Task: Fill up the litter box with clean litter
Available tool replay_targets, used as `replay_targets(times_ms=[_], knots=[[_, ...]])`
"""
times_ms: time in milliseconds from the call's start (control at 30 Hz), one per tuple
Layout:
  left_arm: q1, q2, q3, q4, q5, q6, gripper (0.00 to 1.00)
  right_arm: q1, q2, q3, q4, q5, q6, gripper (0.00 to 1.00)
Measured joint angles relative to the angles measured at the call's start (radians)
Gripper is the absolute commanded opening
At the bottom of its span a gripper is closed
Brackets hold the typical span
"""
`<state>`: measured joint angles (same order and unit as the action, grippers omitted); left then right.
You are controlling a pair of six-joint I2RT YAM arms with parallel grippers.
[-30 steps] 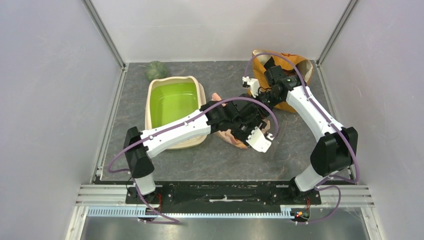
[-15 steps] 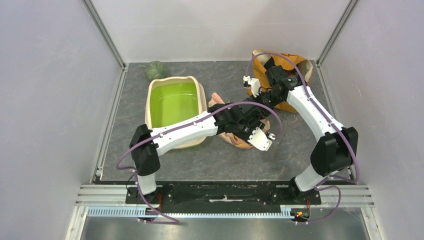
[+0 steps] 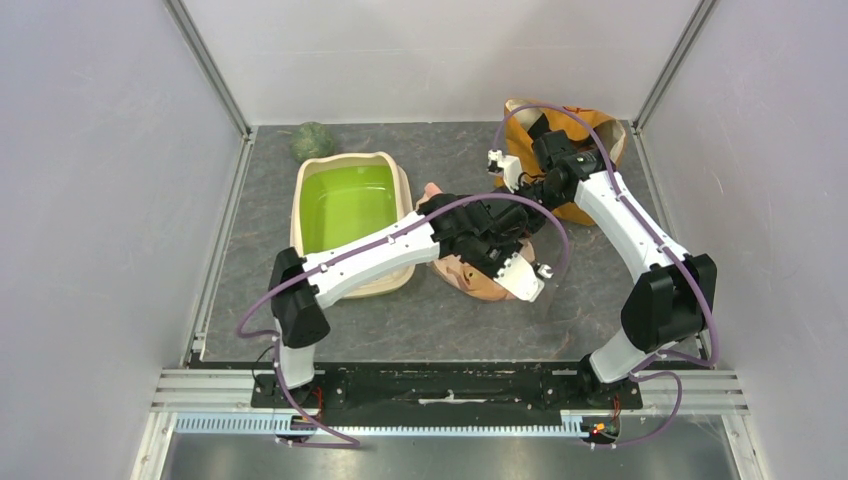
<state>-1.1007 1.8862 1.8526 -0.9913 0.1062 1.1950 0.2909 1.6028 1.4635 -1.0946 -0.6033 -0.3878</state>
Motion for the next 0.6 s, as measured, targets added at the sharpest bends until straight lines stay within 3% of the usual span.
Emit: replay_targets(times_ms=[267,500,600], knots=[[0.0,0.065,0.167,-0.212,0.015,0.005,0.02,-0.002,-0.001,0.0,0.023,0.014,0.03,0.0],[-0.001,0.095,0.225,-0.274,-0.019,0.005,0.02,-0.029,-0.027,-0.005,0.093,0.06,0.084,0.0],[-0.001,0.1,0.224,-0.274,-0.037,-0.005,0.19,-0.035,-0.045,-0.024,0.119,0.058,0.101,0.0]])
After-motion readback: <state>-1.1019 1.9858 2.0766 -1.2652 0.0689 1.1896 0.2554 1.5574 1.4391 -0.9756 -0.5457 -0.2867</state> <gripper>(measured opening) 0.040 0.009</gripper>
